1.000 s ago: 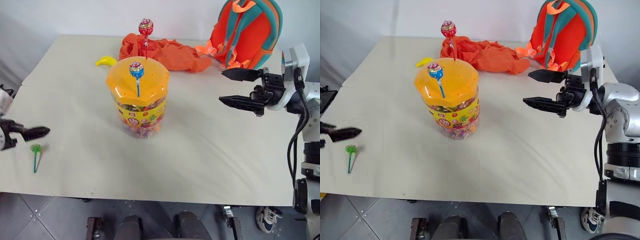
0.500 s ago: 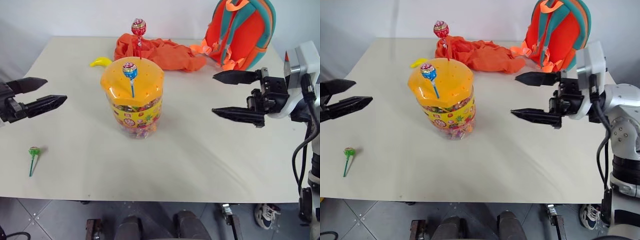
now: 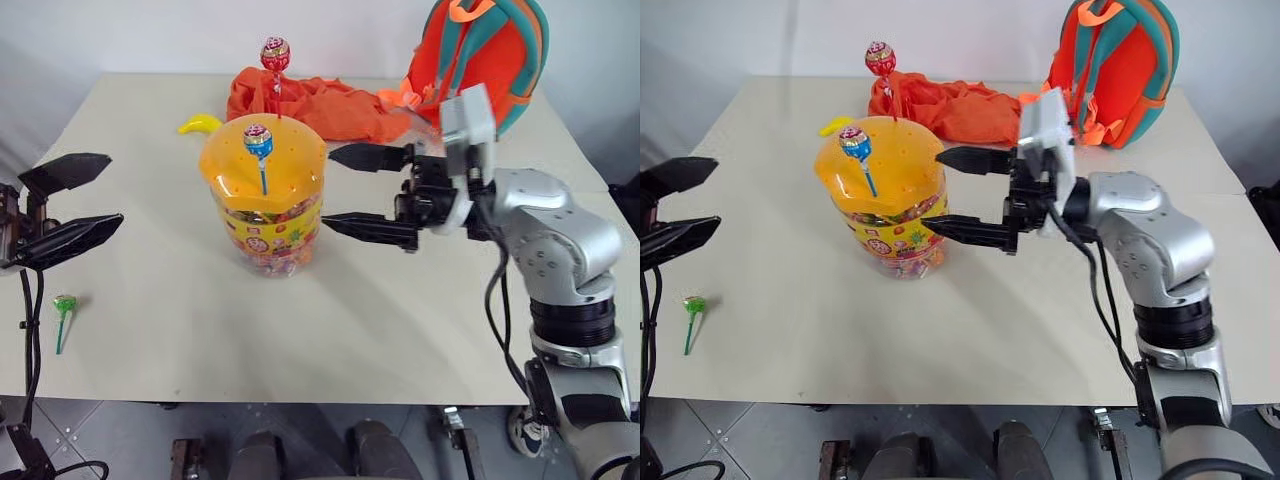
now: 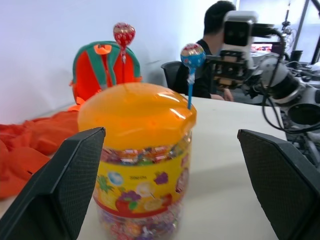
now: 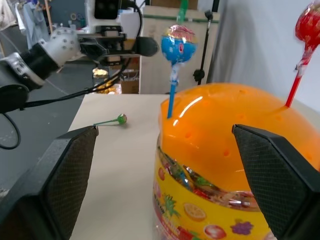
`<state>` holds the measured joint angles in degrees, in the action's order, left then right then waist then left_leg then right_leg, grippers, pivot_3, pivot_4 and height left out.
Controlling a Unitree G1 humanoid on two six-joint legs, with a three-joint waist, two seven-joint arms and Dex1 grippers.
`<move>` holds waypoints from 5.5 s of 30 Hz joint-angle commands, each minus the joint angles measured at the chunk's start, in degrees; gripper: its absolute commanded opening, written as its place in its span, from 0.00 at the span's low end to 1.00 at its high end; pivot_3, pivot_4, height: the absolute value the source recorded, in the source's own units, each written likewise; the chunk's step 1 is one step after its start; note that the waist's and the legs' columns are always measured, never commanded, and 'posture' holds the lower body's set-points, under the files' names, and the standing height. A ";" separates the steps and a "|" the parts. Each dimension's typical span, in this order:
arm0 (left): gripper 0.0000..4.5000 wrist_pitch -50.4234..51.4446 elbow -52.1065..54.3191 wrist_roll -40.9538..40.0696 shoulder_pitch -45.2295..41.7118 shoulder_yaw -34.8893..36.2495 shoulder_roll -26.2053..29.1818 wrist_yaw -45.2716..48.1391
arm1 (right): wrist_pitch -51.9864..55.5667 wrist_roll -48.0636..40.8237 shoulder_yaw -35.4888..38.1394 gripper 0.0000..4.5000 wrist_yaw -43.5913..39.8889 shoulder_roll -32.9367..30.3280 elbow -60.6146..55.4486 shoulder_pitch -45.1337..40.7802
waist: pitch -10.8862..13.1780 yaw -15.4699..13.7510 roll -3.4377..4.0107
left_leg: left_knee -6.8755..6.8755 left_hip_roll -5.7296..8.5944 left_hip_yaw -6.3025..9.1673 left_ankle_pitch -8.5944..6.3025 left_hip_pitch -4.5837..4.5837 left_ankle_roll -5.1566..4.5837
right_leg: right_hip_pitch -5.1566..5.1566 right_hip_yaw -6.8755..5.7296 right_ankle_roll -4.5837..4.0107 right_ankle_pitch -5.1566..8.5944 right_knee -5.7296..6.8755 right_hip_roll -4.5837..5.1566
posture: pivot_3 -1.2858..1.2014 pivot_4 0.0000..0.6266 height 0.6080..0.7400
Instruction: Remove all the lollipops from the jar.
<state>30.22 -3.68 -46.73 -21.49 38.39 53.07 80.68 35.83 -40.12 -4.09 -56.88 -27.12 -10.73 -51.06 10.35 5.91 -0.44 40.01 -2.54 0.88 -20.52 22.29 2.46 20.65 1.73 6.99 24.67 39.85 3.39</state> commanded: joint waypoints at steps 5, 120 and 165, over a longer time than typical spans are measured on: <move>1.00 -3.86 -1.23 -1.20 4.73 3.49 2.50 4.97 | -6.92 4.20 -4.96 1.00 -3.13 9.67 7.55 -6.82 | 0.00 1.22 0.00 | -0.01 -0.02 0.08 0.01 -0.06 0.02 | 0.01 -0.08 0.00 0.00 0.11 -0.09 | 0.52 0.24 1.00; 1.00 -0.83 8.95 -8.98 28.22 23.84 -0.12 -7.44 | -20.72 19.95 3.17 0.86 -7.73 20.49 61.25 -38.56 | 0.01 4.25 0.03 | -0.16 0.25 0.20 -0.01 -0.15 -0.02 | 0.26 -0.22 -0.01 -0.01 0.32 0.11 | 0.52 0.24 1.00; 1.00 -2.93 2.41 -5.14 25.62 16.04 2.35 -5.21 | -0.04 37.94 3.42 0.01 3.73 -23.47 50.21 -1.78 | 0.01 3.49 0.05 | -0.50 0.44 0.14 0.01 -0.18 -0.09 | 0.10 0.26 0.00 -0.01 -0.15 0.15 | 0.52 0.24 1.00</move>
<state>28.13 -0.77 -52.84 4.57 54.83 54.70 75.75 35.36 -2.66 -2.30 -54.85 -49.24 36.98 -54.67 10.36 9.40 -0.39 39.52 -2.08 1.06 -20.51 22.08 2.37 20.72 2.02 6.99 24.66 39.76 3.56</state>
